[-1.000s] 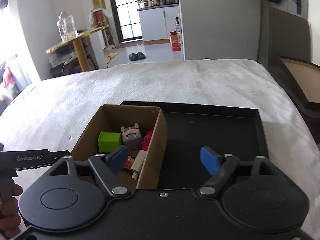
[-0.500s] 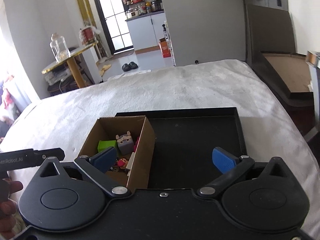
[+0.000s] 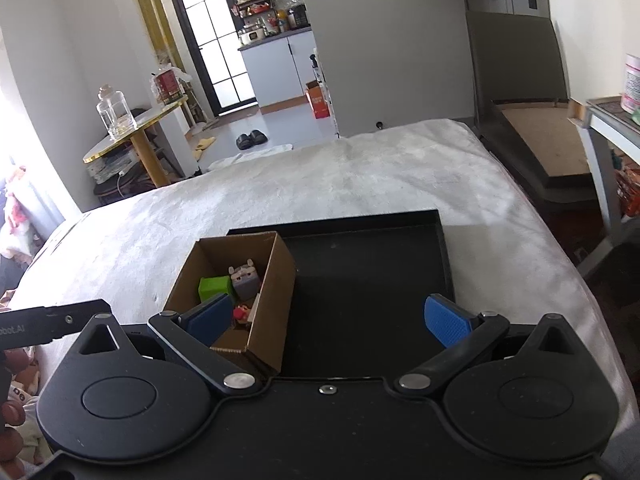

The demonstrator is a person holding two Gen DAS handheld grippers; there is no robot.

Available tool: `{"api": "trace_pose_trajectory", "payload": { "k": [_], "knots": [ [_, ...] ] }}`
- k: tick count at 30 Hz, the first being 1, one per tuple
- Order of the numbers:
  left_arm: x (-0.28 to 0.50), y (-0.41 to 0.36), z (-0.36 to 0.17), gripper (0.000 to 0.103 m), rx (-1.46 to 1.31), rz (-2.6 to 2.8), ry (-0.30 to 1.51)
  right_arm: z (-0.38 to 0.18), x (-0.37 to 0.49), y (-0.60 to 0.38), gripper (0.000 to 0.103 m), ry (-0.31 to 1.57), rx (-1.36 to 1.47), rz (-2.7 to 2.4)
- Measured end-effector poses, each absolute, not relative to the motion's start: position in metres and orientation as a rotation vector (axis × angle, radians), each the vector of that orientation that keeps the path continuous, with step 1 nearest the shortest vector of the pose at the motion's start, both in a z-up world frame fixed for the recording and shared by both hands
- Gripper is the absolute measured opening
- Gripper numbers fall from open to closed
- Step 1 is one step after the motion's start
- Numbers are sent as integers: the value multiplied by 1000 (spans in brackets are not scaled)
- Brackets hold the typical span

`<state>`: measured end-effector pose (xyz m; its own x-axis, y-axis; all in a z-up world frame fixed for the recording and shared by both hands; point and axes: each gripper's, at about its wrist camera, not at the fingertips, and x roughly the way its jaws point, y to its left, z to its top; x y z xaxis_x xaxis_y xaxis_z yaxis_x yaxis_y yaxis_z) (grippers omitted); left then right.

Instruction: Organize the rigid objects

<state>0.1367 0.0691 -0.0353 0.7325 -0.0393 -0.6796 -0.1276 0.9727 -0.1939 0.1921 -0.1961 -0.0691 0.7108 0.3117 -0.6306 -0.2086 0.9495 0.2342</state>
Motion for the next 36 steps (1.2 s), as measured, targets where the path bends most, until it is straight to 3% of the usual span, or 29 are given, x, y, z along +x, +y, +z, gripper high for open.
{"api": "trace_pose_trajectory", "payload": {
  "k": [36],
  "knots": [
    [46, 49, 31, 102, -131, -32, 683, -17, 111, -217, 103, 739, 179, 284]
  ]
}}
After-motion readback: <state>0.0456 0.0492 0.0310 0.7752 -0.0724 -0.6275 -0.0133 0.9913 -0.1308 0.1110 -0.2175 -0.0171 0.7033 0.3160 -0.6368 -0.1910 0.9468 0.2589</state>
